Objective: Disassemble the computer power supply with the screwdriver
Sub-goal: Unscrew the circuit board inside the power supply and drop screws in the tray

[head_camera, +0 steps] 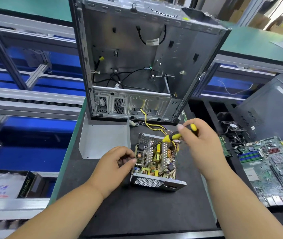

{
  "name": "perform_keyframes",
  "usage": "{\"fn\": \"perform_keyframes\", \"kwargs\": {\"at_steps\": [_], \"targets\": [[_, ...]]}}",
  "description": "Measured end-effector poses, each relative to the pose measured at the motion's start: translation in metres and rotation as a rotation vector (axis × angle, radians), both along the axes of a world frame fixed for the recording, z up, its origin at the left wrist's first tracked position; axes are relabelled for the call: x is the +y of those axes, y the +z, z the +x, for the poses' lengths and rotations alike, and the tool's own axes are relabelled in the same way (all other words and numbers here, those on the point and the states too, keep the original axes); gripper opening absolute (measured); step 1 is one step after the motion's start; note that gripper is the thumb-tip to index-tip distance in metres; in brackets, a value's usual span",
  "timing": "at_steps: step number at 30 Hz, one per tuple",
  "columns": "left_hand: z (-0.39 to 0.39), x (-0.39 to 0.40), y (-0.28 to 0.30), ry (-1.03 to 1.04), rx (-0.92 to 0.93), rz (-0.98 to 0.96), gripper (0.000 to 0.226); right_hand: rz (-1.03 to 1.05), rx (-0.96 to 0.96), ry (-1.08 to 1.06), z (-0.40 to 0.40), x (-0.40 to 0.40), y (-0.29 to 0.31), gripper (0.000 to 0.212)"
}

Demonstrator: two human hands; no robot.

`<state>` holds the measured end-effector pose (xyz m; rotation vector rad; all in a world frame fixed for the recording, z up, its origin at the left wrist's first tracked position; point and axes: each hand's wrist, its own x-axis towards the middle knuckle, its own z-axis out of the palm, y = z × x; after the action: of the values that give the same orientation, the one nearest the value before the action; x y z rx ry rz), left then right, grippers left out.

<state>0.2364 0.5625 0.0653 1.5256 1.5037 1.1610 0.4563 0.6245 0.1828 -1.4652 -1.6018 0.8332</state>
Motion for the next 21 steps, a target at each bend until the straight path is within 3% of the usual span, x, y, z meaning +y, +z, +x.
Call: {"fn": "perform_keyframes", "kwargs": {"at_steps": [5, 10, 18, 21], "targets": [[0.028, 0.019, 0.042, 0.068, -0.027, 0.034, 0.021, -0.214, 0.399, -0.148, 0.038, 0.031, -0.004, 0.019], [0.072, 0.044, 0.072, 0.074, -0.148, -0.059, 0.021, -0.536, 0.696, 0.053, 0.073, 0.044, -0.010, 0.012], [0.155, 0.085, 0.087, 0.046, -0.182, -0.269, 0.022, -0.607, 0.668, 0.395, 0.115, 0.057, -0.025, 0.028], [0.175, 0.096, 0.087, 0.031, -0.263, -0.365, 0.021, -0.534, 0.480, 0.372, 0.123, 0.063, -0.029, 0.028]]}}
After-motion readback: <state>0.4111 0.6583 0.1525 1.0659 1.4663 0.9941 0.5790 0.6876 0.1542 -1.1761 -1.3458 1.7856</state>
